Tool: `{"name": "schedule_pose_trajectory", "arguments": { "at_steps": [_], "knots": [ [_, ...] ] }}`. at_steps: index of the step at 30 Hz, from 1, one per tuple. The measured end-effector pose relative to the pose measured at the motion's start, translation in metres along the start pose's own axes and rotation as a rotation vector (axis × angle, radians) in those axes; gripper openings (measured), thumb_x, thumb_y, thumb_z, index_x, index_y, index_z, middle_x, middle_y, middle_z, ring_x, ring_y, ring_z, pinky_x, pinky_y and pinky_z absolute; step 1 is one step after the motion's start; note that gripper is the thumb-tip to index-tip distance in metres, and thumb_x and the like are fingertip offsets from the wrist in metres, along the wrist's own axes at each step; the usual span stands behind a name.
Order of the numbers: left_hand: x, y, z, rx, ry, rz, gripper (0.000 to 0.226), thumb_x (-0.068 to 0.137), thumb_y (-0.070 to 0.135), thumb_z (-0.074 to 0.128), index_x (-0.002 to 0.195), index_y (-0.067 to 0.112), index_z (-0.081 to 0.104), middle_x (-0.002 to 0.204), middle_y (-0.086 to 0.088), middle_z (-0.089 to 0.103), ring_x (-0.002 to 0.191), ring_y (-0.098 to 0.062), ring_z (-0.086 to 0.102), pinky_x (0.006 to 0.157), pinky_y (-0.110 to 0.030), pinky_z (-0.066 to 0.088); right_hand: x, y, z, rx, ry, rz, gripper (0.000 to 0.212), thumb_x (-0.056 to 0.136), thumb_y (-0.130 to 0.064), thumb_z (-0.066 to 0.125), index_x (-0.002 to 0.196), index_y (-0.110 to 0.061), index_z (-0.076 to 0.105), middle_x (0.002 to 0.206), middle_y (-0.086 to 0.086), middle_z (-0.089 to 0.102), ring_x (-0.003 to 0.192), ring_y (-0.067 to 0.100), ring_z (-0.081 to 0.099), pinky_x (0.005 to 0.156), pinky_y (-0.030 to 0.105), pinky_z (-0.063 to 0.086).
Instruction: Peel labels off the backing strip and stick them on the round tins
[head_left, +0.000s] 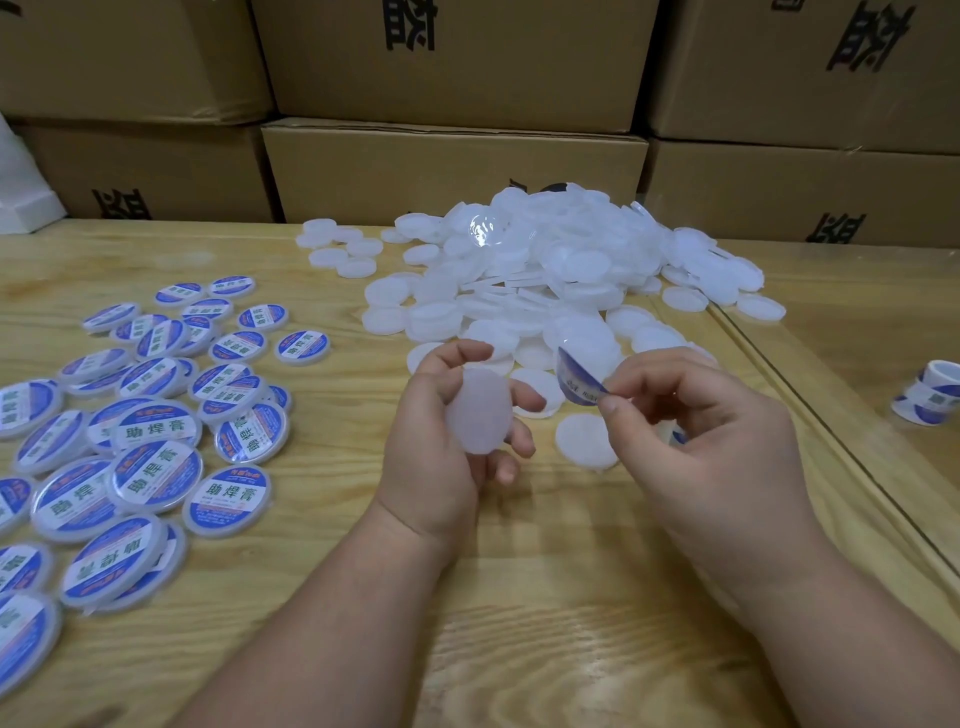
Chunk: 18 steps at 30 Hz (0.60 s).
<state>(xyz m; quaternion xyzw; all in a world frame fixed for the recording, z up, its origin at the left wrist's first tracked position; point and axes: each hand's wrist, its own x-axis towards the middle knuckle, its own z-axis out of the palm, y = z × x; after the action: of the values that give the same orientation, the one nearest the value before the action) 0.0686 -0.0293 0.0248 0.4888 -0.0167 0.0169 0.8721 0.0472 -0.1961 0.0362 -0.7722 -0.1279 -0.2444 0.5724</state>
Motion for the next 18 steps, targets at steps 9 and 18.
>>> {"name": "schedule_pose_trajectory", "arguments": {
  "at_steps": [9,18],
  "knots": [
    [0.004,0.004,0.005,-0.282,0.009,-0.119,0.03,0.109,0.029,0.037,0.12,0.014,0.059,0.122,-0.013,0.073,0.098,-0.03,0.074,0.07,-0.038,0.061,0.0,-0.005,0.01,0.496,-0.072,0.294,0.03,0.081,-0.003,0.076,0.096,-0.02,0.057,0.07,-0.003,0.07,0.053,0.006,0.055,0.053,0.016,0.046],
    [-0.002,-0.005,0.011,-0.41,-0.083,-0.202,0.042,0.089,0.035,0.046,0.111,0.003,0.063,0.108,-0.024,0.074,0.093,-0.036,0.074,0.077,-0.043,0.061,-0.002,-0.007,0.019,0.578,-0.159,0.372,0.028,0.088,0.01,0.067,0.097,-0.013,0.051,0.071,0.002,0.07,0.056,0.004,0.061,0.051,0.011,0.045]
  ]
}}
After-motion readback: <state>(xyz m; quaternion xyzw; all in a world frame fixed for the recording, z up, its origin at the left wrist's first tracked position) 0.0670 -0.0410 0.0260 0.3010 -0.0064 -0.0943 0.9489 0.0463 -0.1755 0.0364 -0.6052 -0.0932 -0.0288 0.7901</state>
